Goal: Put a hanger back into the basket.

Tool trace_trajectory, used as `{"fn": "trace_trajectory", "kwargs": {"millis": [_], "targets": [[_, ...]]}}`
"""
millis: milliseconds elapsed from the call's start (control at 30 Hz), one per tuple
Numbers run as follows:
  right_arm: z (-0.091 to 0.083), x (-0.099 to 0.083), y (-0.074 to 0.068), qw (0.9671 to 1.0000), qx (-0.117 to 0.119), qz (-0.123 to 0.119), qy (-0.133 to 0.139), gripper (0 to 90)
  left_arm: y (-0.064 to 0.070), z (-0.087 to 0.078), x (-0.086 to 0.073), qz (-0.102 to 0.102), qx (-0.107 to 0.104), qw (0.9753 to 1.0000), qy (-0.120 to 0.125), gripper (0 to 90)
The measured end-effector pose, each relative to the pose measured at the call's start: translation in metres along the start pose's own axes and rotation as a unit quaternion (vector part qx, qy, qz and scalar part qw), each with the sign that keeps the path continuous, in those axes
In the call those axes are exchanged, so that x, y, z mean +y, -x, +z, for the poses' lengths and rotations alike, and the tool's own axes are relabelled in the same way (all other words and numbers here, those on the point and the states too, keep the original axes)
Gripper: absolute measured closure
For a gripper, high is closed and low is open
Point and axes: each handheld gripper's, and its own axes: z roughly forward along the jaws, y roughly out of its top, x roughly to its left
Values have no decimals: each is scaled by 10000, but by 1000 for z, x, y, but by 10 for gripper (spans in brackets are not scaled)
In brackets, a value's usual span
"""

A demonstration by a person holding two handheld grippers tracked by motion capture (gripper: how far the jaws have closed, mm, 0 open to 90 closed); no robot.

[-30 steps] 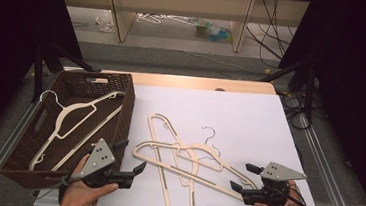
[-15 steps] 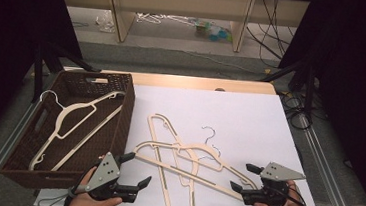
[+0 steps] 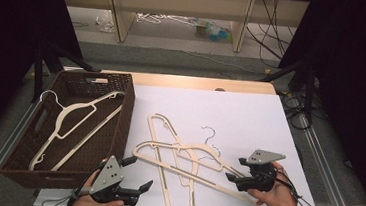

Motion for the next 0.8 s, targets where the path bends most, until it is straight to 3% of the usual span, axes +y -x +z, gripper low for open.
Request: {"fn": "trace_trajectory", "kwargs": {"millis": [233,367,400,467,500,600,800], "targets": [[19,5,12,9985,101,0,-532,406,1,1,0,9,-50,10000,-65,173],[29,10,19,9980,81,-143,-618,476,3,3,0,-2,-166,9998,-69,172],[30,11,20,9976,63,-146,-673,495,2,2,0,75,-177,9998,-72,172],[32,13,21,9967,140,-68,-792,529,3,2,1,37,-136,9999,-80,173],[32,14,19,9951,180,109,-961,543,2,1,1,37,-130,9999,-73,173],[36,14,21,9940,191,-210,-1059,585,2,1,1,33,-118,9999,-82,175],[40,18,23,9921,317,-294,-1178,625,2,1,1,33,-128,9999,-89,179]]}}
